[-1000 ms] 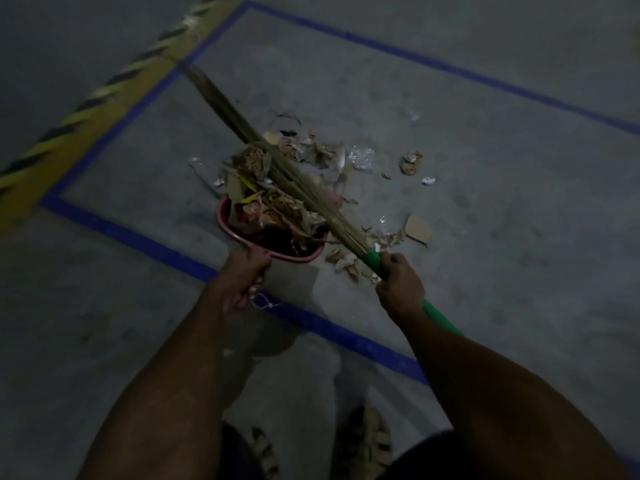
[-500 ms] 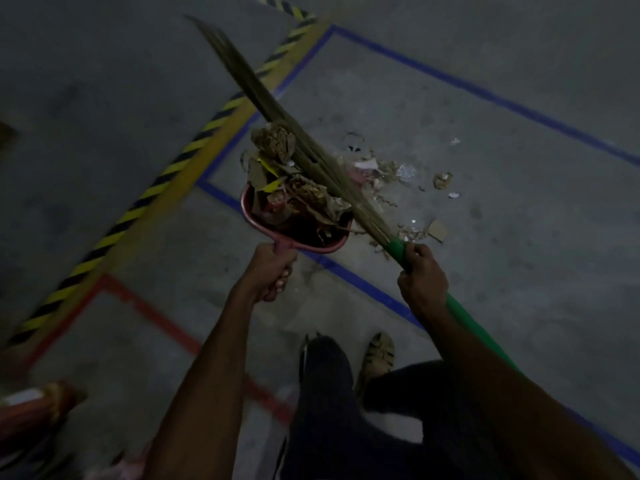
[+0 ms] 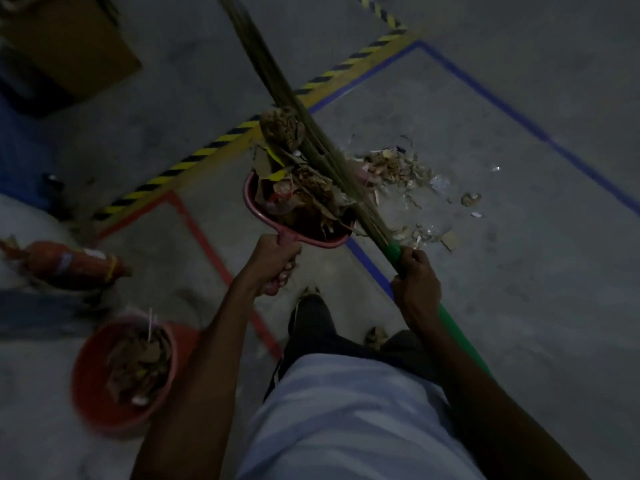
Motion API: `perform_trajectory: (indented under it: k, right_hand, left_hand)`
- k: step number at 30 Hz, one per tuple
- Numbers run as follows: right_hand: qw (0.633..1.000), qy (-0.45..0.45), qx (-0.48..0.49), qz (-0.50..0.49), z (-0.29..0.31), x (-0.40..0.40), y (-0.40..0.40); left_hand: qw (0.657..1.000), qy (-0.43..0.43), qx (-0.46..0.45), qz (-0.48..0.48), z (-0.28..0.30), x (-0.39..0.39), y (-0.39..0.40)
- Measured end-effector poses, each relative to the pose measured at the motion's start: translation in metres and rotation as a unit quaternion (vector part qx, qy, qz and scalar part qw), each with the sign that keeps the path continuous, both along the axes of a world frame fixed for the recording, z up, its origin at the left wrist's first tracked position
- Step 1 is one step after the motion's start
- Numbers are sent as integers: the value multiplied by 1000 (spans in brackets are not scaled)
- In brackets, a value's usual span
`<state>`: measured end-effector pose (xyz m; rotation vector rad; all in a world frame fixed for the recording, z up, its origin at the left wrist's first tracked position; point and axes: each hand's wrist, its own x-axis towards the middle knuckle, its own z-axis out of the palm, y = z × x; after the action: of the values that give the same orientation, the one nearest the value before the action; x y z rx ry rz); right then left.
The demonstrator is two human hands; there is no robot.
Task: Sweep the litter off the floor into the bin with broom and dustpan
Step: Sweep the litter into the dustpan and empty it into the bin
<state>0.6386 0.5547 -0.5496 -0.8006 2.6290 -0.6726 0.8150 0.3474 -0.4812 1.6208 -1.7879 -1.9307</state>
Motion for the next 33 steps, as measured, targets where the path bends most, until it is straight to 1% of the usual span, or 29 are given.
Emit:
perform_trajectory:
  k: [4,8,11,13,15,21,25,27,30,33]
  right_hand:
    - [997,15,-19,70,25,-2,18]
    - [987,-35,-20,157,51,0,14]
    - [975,-61,-23,212,57,17,-3]
    - [969,-61,-21,238,62,33,-16]
    - [955,-51,-22,293,69,54,-32]
    - [908,-10,-25,418,76,133,-73]
    - [894,-6,0,448,66,207,-95]
    - [876,-1,22,482,60,252,-106]
    - [865,-8,42,500,53,309,-123]
    - [848,7,65,526,49,361,-145]
  left_hand:
    - [997,11,0,78,13,34,46]
    - [988,24,-9,153,34,67,83]
    - [972,31,-21,230,47,103,104]
    - [962,32,-30,269,50,126,113]
    - [950,31,-37,309,48,154,120]
    - [913,34,-8,407,31,242,134]
    - [898,31,-4,439,24,313,140]
    - [885,23,16,465,21,353,140]
    - [858,21,64,510,14,406,137]
    - [842,34,81,532,4,453,122]
